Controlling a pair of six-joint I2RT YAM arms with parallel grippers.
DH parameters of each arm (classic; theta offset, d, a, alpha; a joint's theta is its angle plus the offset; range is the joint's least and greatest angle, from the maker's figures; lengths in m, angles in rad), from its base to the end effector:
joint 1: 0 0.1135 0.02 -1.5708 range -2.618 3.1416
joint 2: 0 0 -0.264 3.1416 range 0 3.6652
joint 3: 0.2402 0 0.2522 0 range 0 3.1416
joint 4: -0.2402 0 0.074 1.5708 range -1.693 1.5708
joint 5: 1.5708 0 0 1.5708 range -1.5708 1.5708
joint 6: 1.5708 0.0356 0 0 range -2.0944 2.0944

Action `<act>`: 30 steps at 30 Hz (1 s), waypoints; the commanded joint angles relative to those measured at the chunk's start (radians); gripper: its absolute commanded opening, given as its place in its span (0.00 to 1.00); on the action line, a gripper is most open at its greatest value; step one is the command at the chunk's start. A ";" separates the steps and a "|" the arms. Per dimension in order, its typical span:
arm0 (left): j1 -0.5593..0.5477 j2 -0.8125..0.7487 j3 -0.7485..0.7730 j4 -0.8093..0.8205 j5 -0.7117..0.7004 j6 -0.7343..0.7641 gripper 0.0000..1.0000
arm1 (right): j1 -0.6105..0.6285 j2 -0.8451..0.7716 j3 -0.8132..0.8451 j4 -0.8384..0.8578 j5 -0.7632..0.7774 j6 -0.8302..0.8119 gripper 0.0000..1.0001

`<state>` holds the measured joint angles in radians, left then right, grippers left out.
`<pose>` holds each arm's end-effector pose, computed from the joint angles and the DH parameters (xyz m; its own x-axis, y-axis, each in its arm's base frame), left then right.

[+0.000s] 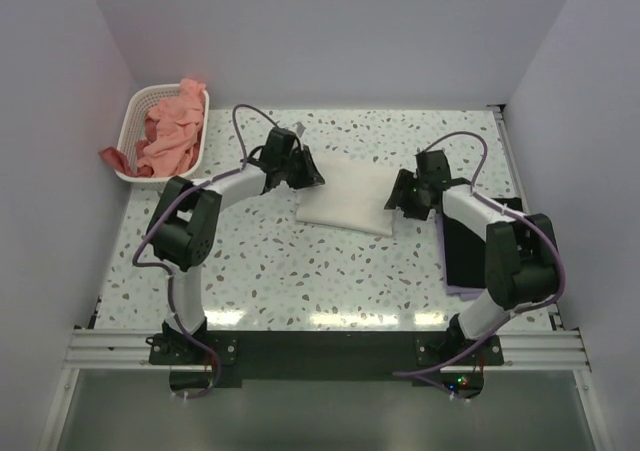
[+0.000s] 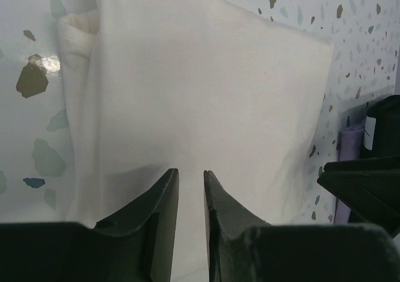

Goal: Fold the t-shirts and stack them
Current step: Neatly place the folded tshirt to the corner

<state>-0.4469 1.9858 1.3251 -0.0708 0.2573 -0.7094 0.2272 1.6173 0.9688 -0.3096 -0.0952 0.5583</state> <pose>0.3905 -0.1972 0.1797 -0.8405 -0.2957 -0.4539 0.0543 0.7877 -0.6137 0.3175 0.0769 0.1875 -0.8230 0.3510 -0.4466 0.1869 0.9098 0.3706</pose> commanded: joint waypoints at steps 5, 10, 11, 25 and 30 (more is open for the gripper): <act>-0.113 -0.009 0.054 0.008 0.025 0.038 0.27 | -0.068 0.059 0.073 0.095 -0.026 -0.020 0.76; -0.176 0.051 0.085 0.026 0.043 0.028 0.27 | -0.066 0.138 0.123 0.110 -0.023 -0.028 0.76; -0.188 0.074 0.091 0.028 0.045 0.027 0.27 | -0.065 0.144 0.126 0.121 -0.017 -0.026 0.76; -0.234 0.163 0.132 0.019 0.042 0.031 0.25 | 0.009 0.268 0.172 0.089 0.110 0.011 0.65; -0.234 0.157 0.149 -0.003 0.037 0.044 0.25 | 0.012 0.293 0.189 0.083 0.138 0.026 0.55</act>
<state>-0.6701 2.1414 1.4368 -0.0700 0.3042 -0.6930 0.2359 1.8671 1.1465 -0.2134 -0.0063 0.5648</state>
